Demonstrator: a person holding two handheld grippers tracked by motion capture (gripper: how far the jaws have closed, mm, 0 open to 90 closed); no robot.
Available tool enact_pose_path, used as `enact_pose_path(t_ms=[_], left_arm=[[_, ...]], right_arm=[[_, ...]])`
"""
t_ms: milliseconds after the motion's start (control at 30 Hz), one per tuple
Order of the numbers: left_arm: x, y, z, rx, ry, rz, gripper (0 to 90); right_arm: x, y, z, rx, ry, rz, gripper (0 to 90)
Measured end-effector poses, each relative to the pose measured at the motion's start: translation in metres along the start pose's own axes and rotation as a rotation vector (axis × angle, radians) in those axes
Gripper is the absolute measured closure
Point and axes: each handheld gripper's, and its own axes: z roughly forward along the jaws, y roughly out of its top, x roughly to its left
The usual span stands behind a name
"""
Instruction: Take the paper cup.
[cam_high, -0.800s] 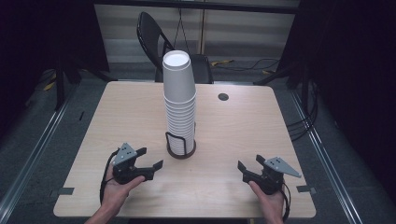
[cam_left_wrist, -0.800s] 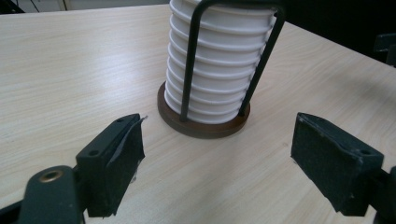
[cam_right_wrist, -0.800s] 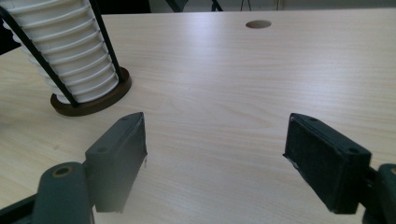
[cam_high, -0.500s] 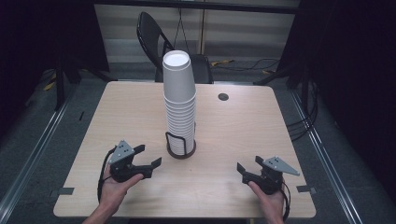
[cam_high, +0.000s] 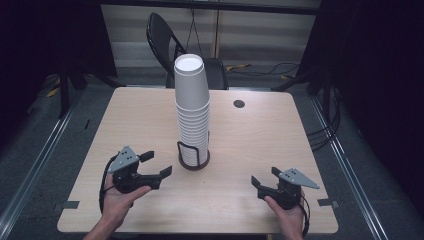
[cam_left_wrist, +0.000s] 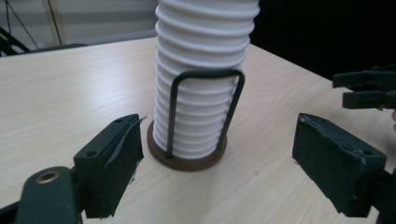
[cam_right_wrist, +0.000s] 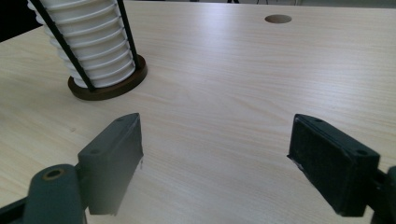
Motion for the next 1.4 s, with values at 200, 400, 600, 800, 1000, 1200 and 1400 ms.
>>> enact_pose_path(t_ms=[200, 400, 600, 800, 1000, 1200, 1400], left_arm=[[-0.003, 0.015, -0.007, -0.016, -0.015, 0.013, 16.5], [-0.007, 0.031, -0.007, -0.031, -0.007, 0.043, 16.9], [-0.006, 0.045, -0.006, -0.064, -0.013, 0.035, 16.5], [-0.005, 0.058, -0.002, -0.108, -0.029, 0.056, 17.6], [-0.007, 0.077, 0.000, -0.127, -0.042, 0.057, 16.0], [-0.011, 0.090, 0.004, -0.107, -0.068, 0.078, 16.1], [-0.012, 0.110, 0.006, -0.125, -0.046, 0.078, 15.9]], right_arm=[[0.003, 0.001, -0.002, 0.001, 0.014, -0.005, 18.3], [0.004, 0.001, -0.001, 0.006, 0.015, -0.005, 18.2], [0.002, 0.000, -0.001, 0.006, 0.026, -0.004, 17.2], [0.003, -0.001, -0.002, 0.004, 0.023, -0.004, 16.4], [0.004, -0.001, 0.001, 0.013, 0.029, -0.009, 16.4], [0.005, -0.002, 0.003, 0.019, 0.038, -0.019, 16.1], [0.008, -0.002, 0.003, 0.019, 0.044, -0.024, 16.1]])
